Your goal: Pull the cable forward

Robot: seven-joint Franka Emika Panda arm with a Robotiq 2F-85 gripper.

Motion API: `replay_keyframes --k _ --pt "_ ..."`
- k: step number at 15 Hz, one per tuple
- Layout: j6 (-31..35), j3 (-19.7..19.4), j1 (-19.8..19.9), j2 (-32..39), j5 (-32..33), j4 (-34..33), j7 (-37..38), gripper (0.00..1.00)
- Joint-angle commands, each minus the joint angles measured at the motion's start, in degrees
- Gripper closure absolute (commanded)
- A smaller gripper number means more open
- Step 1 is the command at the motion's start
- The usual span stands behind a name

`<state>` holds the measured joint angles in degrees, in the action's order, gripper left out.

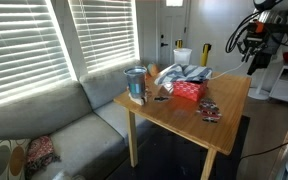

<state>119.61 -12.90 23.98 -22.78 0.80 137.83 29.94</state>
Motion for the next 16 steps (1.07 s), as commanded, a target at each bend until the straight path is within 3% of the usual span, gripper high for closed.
replay_keyframes --k 1,7,16 --pt "-2.96 -0.57 3.27 0.0 3.5 0.33 2.82 0.95" --pt "-8.99 -1.64 5.99 2.53 9.21 0.34 4.95 0.95" --pt "-14.87 -3.99 6.09 7.78 17.45 -0.34 9.76 0.95"
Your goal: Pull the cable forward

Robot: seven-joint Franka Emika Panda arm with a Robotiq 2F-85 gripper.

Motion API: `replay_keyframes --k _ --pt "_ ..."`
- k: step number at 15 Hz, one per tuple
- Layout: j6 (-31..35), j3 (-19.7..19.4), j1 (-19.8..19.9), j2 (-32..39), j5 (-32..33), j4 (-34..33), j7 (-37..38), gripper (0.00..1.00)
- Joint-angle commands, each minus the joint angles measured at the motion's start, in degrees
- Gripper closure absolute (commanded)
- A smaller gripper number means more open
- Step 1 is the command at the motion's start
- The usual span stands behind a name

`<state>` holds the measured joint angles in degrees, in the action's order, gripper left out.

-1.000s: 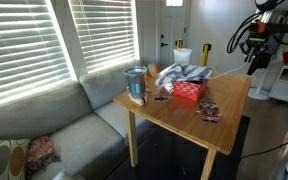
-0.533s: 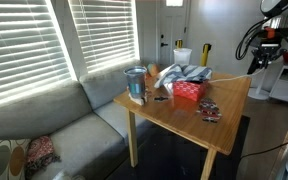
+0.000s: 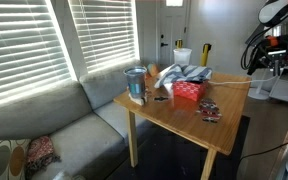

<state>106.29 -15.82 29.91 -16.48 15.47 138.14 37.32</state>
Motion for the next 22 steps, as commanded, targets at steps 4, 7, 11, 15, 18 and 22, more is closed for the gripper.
replay_keyframes --k 4,7,11,15,18,22 --pt "-0.51 -3.3 0.05 3.48 2.0 -1.36 4.24 0.96" --pt "1.41 -4.35 -0.08 4.39 1.75 -1.81 6.19 0.96" --pt "4.74 -4.77 -0.17 4.89 2.31 -1.92 8.78 0.96" --pt "8.54 -5.0 -0.37 4.12 1.9 -1.34 8.42 0.58" --pt "10.46 -4.85 -0.69 1.15 0.84 -0.29 7.11 0.46" --pt "11.38 -3.7 -2.34 -5.87 -0.03 2.15 0.3 0.18"
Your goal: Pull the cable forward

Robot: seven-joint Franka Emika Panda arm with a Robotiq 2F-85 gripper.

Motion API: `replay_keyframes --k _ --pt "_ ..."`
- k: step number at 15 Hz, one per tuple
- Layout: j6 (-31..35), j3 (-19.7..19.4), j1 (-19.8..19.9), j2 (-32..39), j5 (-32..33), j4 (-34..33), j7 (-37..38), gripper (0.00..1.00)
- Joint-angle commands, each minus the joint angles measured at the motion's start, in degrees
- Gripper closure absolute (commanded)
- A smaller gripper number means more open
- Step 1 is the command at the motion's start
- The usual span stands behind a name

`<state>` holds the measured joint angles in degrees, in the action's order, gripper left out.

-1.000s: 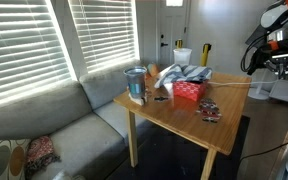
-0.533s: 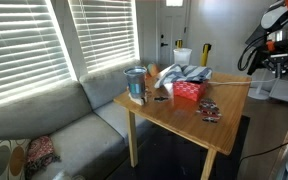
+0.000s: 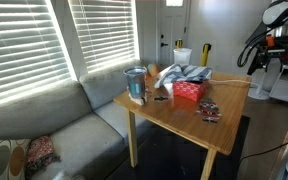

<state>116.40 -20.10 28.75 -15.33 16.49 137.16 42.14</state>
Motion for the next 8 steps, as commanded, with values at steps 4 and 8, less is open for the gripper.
replay_keyframes --k 4,8 --pt "0.05 5.15 -2.69 -15.17 1.02 6.0 -9.57 0.0" --pt "-0.17 10.27 -4.81 -23.23 0.22 9.15 -14.86 0.0"
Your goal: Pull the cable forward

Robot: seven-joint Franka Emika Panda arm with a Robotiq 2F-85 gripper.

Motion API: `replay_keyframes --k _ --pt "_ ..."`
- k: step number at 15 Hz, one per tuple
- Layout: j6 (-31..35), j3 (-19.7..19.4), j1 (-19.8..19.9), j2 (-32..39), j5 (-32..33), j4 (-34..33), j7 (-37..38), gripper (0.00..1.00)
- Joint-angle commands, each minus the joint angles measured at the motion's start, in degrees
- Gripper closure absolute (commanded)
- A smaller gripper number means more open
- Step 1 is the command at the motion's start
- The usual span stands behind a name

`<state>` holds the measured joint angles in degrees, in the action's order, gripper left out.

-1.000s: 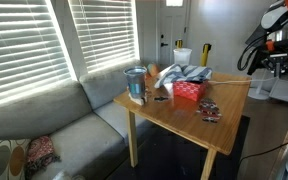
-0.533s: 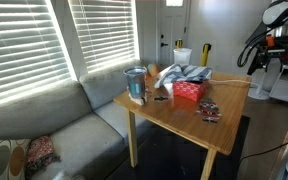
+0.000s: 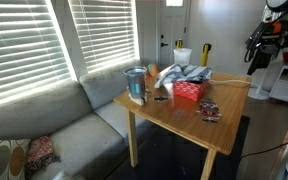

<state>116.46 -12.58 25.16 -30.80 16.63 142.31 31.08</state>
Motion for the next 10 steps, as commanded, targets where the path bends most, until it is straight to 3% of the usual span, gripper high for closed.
replay_keyframes --k 1,9,10 --pt "-0.33 3.83 -1.97 -9.52 -0.05 4.59 -5.21 0.0" --pt "1.05 6.89 -10.87 -16.67 -1.02 6.03 -19.58 0.0" --pt "0.02 7.12 -8.8 -14.25 -0.7 4.23 -16.31 0.0"
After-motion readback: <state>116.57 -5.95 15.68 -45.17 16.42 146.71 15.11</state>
